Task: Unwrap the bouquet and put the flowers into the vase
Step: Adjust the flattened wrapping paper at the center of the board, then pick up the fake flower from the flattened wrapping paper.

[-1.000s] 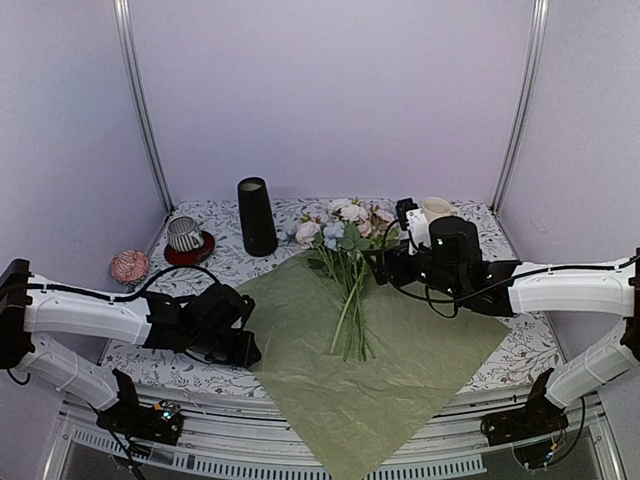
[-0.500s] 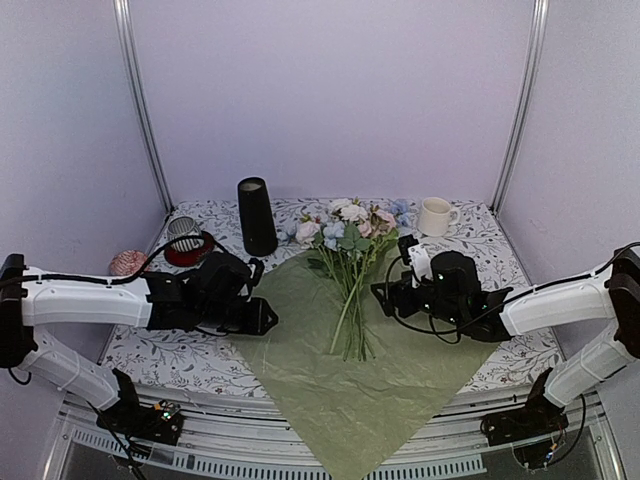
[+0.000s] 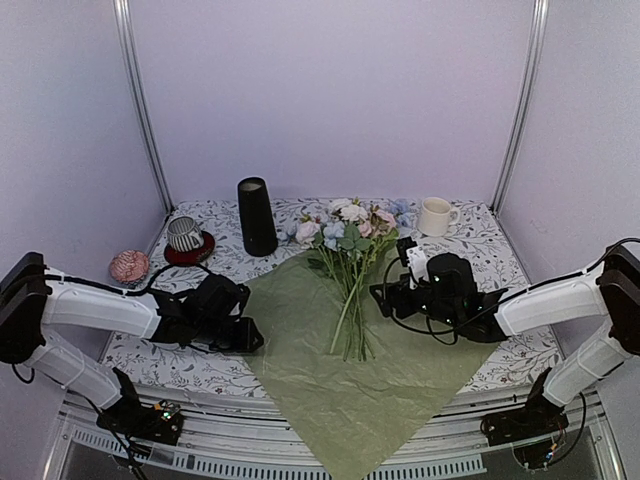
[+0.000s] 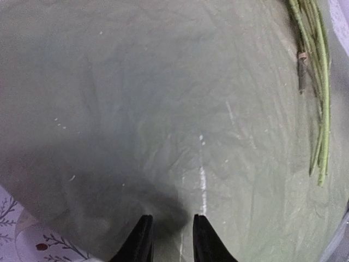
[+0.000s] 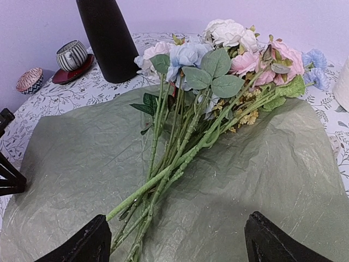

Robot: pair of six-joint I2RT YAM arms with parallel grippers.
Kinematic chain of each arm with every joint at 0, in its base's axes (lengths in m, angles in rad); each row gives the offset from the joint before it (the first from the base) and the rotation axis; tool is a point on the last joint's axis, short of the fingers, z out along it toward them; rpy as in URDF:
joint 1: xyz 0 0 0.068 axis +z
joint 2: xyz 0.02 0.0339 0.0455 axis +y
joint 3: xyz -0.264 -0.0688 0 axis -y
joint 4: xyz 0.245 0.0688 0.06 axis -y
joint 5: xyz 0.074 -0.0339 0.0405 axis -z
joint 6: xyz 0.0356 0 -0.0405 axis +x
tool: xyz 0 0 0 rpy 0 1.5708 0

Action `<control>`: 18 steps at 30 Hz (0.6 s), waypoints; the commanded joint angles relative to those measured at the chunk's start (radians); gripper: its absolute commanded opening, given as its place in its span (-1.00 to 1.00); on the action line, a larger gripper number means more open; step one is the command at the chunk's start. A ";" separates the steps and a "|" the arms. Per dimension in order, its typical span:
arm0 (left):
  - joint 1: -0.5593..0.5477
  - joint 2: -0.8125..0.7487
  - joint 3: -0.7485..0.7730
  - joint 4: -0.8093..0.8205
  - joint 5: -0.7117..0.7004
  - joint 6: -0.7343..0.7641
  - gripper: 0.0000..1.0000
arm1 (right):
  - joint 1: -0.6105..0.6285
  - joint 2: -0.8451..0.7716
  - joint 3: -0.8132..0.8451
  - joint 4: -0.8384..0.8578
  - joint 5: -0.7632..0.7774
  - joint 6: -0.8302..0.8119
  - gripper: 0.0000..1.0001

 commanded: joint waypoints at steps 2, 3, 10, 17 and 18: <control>0.011 -0.009 -0.022 -0.005 -0.005 -0.017 -0.44 | -0.002 0.034 0.044 0.006 0.008 0.008 0.72; 0.009 -0.016 -0.021 -0.013 -0.009 -0.015 -0.45 | -0.003 0.039 0.050 0.002 0.008 0.008 0.72; 0.006 -0.154 -0.008 0.022 -0.026 0.026 -0.45 | -0.003 0.067 0.076 -0.020 -0.006 0.008 0.71; 0.005 -0.180 -0.019 0.262 0.067 0.076 -0.40 | -0.003 0.055 0.078 -0.043 0.047 0.049 0.52; 0.004 -0.163 -0.018 0.300 0.080 0.073 -0.41 | -0.003 0.056 0.078 -0.047 0.047 0.058 0.49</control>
